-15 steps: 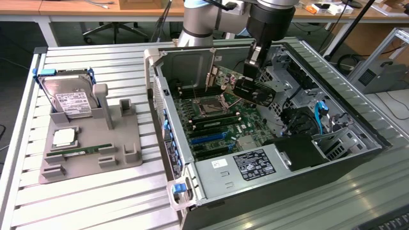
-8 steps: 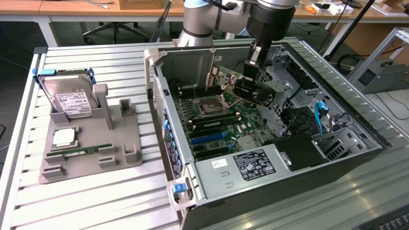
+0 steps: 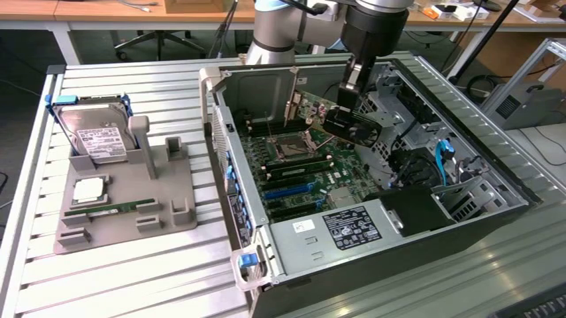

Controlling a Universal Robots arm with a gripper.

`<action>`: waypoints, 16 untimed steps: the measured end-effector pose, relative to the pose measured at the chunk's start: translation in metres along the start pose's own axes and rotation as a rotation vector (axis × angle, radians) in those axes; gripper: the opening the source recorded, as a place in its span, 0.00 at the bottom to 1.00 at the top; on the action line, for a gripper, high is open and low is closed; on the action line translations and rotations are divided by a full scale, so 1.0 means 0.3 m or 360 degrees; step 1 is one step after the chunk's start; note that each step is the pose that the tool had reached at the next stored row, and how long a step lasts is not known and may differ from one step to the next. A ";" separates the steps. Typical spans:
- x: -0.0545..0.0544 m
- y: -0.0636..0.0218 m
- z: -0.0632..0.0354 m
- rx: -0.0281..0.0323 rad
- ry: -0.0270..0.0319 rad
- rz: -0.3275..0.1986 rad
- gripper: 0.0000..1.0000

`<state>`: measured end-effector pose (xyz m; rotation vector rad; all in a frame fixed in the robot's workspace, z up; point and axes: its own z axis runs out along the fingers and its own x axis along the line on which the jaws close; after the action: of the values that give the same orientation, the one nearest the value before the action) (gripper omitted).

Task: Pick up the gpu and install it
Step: 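Insert the gpu into the slot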

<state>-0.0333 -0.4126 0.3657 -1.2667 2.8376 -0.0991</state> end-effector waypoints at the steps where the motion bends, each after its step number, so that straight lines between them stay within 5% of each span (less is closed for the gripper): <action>1: 0.000 0.000 0.000 0.00000 -0.00003 -0.0003 0.27; 16: 0.000 0.000 0.000 -0.00001 -0.00024 -0.0032 0.27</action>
<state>-0.0333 -0.4126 0.3657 -1.2948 2.8241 -0.0985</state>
